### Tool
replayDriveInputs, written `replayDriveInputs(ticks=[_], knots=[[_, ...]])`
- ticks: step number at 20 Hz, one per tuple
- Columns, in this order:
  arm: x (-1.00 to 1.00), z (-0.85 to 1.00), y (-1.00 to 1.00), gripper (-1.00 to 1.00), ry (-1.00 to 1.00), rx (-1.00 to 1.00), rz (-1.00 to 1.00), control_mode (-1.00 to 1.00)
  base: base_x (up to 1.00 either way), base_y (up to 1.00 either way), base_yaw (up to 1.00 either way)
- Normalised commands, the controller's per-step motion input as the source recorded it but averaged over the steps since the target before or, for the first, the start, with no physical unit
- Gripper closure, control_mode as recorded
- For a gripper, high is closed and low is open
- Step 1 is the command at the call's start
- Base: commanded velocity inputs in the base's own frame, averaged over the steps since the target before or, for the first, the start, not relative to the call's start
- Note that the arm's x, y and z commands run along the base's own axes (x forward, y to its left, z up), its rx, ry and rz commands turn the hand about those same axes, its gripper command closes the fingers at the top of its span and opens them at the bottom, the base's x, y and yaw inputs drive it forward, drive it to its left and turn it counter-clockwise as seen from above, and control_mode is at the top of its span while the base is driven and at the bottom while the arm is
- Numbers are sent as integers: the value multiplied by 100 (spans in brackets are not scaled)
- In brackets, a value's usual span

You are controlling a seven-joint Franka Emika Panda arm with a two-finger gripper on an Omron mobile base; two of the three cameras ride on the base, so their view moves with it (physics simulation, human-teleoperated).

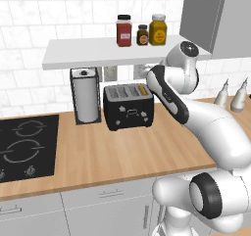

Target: Start the toaster. Once the lever pops up, take the bread to the plate on the dining counter.

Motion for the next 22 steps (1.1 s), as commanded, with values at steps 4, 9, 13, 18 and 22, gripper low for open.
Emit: replayDriveInputs(ticks=[4,9,13,18,22], knots=[[0,0,0,-100,0,0,0,-100,0,0,0],[0,0,0,-100,0,0,0,-100,0,0,0],[0,0,0,-100,0,0,0,-100,0,0,0],[0,0,0,-100,0,0,0,-100,0,0,0],[0,0,0,-100,0,0,0,-100,0,0,0]])
